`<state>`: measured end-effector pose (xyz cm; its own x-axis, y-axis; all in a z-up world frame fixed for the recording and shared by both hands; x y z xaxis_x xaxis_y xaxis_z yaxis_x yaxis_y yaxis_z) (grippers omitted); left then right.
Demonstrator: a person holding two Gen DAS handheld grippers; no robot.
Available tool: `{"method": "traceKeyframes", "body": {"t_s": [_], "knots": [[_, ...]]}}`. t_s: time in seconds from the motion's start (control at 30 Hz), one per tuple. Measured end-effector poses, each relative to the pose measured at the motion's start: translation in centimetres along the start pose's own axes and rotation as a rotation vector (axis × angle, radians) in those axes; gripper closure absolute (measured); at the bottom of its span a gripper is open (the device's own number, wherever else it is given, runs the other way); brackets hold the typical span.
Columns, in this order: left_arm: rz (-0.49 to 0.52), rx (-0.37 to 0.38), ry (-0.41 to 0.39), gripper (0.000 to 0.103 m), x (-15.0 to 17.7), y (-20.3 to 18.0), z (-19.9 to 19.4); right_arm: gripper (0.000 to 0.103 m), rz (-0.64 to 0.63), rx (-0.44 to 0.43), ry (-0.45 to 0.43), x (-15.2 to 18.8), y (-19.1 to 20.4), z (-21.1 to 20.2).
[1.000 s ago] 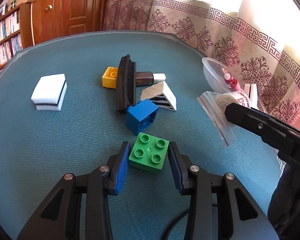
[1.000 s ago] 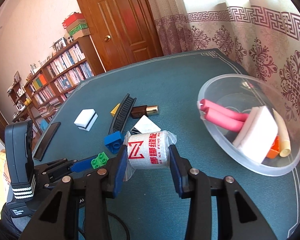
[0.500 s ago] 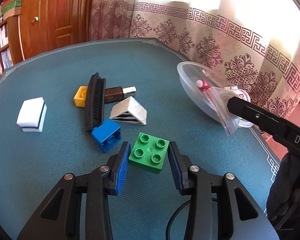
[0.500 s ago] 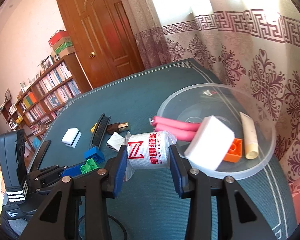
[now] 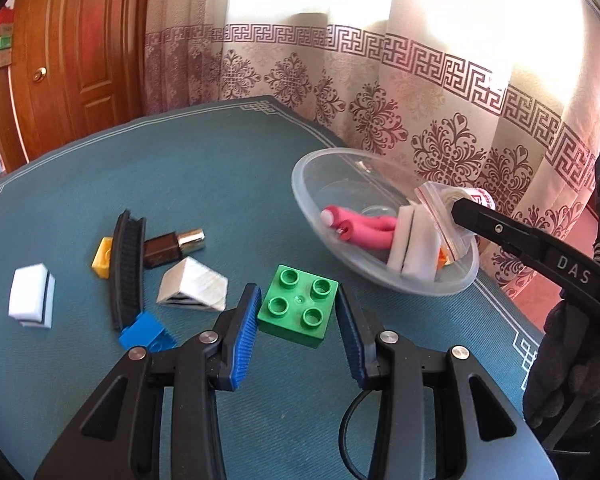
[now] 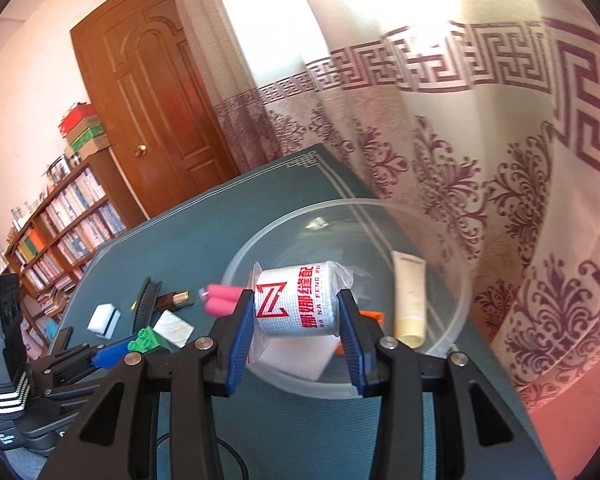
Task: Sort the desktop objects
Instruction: 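Carry the green brick and tape roll over the clear bowl with both grippers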
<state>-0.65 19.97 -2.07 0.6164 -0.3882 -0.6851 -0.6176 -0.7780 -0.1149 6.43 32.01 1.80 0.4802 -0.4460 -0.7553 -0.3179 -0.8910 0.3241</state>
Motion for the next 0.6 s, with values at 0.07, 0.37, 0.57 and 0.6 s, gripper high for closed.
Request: {"method": "traceKeyframes", "body": {"t_s": [0.07, 0.37, 0.57, 0.6], "knots": [[0.010, 0.008, -0.009, 0.061, -0.7, -0.7, 0.0, 0.058, 0.017, 0.018, -0.005, -0.3, -1.1, 0.0], [0.035, 0.044, 0.002, 0.061, -2.6, -2.9, 2.5, 0.058, 0.044, 0.052, 0.011, -0.2, -3.4, 0.8], [0.035, 0.038, 0.002, 0.061, -3.9, -3.2, 4.0, 0.058, 0.049, 0.057, 0.018, 0.1, -4.0, 0.9], [0.037, 0.039, 0.000, 0.061, -4.2, -3.3, 4.2, 0.058, 0.051, 0.059, 0.020, 0.1, -4.1, 0.9]]}}
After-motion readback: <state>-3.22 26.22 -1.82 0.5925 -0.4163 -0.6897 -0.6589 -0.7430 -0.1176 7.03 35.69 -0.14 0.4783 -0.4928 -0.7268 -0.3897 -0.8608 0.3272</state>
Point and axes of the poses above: each gripper's, at about its wrist camera, not at the fingertips, and z roughly the way its jaws point, y to its left, x to its underside, the point moved 10 cm from there along z, roughly the way its jaws point, and after that the axes turned 3 degrees about y, right-handed, at the moved point
